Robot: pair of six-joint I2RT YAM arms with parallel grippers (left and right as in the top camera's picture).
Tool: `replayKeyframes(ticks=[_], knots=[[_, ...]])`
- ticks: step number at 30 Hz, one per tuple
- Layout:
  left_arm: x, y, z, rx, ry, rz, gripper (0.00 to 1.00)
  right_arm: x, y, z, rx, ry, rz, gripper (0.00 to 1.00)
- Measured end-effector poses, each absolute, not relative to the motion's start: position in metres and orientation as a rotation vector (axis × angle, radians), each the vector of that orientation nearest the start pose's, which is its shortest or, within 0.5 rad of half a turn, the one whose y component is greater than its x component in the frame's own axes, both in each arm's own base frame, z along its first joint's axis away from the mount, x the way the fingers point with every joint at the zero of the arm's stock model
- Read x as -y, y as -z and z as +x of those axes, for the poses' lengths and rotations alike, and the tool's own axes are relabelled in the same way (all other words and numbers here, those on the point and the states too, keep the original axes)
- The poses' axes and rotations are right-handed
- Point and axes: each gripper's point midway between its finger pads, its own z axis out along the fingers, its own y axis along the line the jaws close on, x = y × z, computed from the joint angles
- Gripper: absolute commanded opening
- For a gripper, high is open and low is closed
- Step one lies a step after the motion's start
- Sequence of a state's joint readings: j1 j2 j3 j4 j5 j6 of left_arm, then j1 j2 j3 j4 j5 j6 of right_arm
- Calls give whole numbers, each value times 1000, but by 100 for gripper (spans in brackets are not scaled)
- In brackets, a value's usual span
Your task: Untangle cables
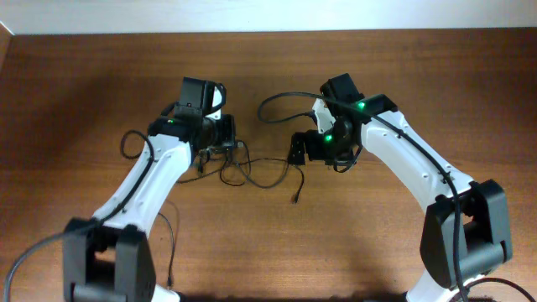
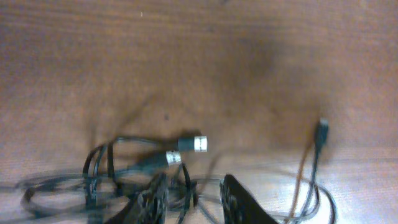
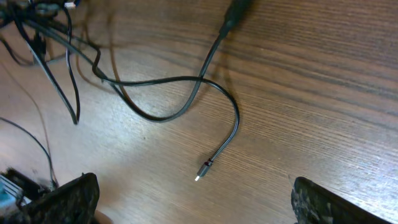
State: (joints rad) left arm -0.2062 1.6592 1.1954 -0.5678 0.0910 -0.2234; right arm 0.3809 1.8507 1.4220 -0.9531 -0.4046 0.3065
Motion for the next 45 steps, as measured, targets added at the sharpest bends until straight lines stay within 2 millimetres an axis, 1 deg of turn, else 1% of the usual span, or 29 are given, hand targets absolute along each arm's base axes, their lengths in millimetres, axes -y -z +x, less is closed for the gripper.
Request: replayKeyframes(ticks=[1, 3, 4, 5, 6, 7, 8, 10, 11, 12, 13, 15, 17, 18, 19, 20, 22, 25, 30, 32, 33, 34, 35, 37, 39, 40, 42, 43, 45], knots=[[97, -101, 410, -2623, 267, -5, 25, -207, -92, 331, -3030, -687, -133, 98], [83, -98, 414, -2625, 256, -52, 24, -212, -93, 330, -3031, -696, -120, 98], [69, -97, 414, -2633, 246, -115, 25, -220, -93, 327, -3026, -703, -141, 98], [56, -93, 409, -2661, 236, -176, 25, -225, -94, 326, -3019, -708, -162, 98], [44, -90, 404, -2684, 230, -236, 26, -236, -95, 326, -2995, -721, -200, 98], [33, -87, 400, -2702, 230, -293, 27, -249, -98, 330, -2950, -747, -228, 98], [28, -86, 399, -2705, 240, -321, 28, -260, -101, 333, -2917, -767, -245, 98], [27, -78, 392, -2727, 254, -342, 29, -276, -105, 333, -2891, -805, -218, 98], [27, -69, 383, -2756, 258, -347, 28, -284, -107, 334, -2874, -827, -201, 98], [28, -65, 379, -2772, 258, -350, 28, -290, -107, 334, -2870, -840, -190, 98], [28, -59, 373, -2792, 261, -354, 27, -301, -106, 334, -2857, -872, -189, 99], [27, -59, 372, -2792, 269, -362, 27, -319, -97, 326, -2873, -918, -216, 99], [26, -59, 372, -2792, 269, -366, 27, -336, -90, 325, -2859, -976, -252, 98], [26, -59, 372, -2792, 270, -366, 28, -347, -83, 322, -2857, -1015, -279, 87], [26, -59, 372, -2792, 274, -366, 28, -356, -79, 320, -2853, -1054, -302, 81], [26, -59, 373, -2789, 273, -366, 28, -362, -78, 318, -2839, -1082, -327, 71], [26, -59, 373, -2788, 274, -364, 28, -373, -78, 314, -2820, -1110, -366, 61], [26, -59, 373, -2788, 274, -365, 28, -379, -75, 307, -2829, -1086, -375, 61], [26, -59, 373, -2788, 274, -365, 27, -378, -71, 312, -2834, -1016, -311, 61], [26, -59, 373, -2788, 274, -365, 27, -384, -65, 311, -2829, -1000, -317, 57], [26, -59, 373, -2789, 274, -365, 27, -387, -60, 309, -2833, -994, -322, 52], [26, -59, 373, -2788, 274, -365, 26, -391, -50, 305, -2851, -989, -326, 31], [26, -59, 373, -2788, 274, -365, 25, -392, -44, 302, -2866, -983, -331, 4], [26, -59, 373, -2789, 274, -365, 23, -393, -42, 301, -2878, -999, -326, 4], [26, -59, 373, -2789, 274, -365, 19, -390, -46, 304, -2875, -1038, -319, 4], [26, -59, 373, -2789, 274, -367, 15, -388, -54, 308, -2856, -1049, -325, 4], [26, -59, 373, -2788, 275, -372, 7, -384, -81, 313, -2789, -1078, -352, 4], [26, -59, 373, -2788, 275, -374, 6, -381, -117, 316, -2702, -1108, -388, 4], [26, -59, 373, -2788, 276, -375, 4, -378, -159, 316, -2600, -1148, -420, 4]])
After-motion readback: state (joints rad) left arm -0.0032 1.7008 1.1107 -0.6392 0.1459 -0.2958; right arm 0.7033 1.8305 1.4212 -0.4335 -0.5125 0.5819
